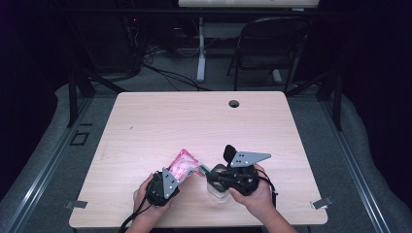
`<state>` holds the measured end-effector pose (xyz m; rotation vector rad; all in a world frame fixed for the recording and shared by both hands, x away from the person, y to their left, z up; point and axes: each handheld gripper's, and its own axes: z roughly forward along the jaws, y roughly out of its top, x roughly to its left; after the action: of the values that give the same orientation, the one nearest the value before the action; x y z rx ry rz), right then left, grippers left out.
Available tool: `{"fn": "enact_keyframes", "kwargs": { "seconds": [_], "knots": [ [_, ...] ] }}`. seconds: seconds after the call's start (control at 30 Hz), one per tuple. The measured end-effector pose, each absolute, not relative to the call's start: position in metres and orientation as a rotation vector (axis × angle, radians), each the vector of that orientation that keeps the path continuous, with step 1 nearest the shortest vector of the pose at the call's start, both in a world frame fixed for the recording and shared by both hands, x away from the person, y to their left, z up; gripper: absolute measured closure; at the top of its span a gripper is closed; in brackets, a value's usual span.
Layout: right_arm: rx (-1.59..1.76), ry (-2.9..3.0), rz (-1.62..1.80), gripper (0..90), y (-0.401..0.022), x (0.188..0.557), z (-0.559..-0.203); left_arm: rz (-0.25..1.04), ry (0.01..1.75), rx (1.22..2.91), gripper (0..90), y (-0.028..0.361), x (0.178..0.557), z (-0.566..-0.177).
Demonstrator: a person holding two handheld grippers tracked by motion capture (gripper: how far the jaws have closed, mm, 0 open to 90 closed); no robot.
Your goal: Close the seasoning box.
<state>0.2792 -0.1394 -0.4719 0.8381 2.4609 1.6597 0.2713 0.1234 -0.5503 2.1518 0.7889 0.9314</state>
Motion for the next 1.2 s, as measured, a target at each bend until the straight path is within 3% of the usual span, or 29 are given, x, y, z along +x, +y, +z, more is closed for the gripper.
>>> {"fn": "enact_keyframes", "kwargs": {
  "seconds": [0.3,1.2],
  "knots": [
    [0.855,2.438,1.655,90.0,-0.145,0.280,-0.472,1.072,0.721,2.179,56.1,0.120,0.277,-0.540],
    [0.894,2.411,1.612,90.0,-0.156,0.275,-0.477,1.203,0.607,2.212,56.2,0.109,0.281,-0.535]
  ]
}}
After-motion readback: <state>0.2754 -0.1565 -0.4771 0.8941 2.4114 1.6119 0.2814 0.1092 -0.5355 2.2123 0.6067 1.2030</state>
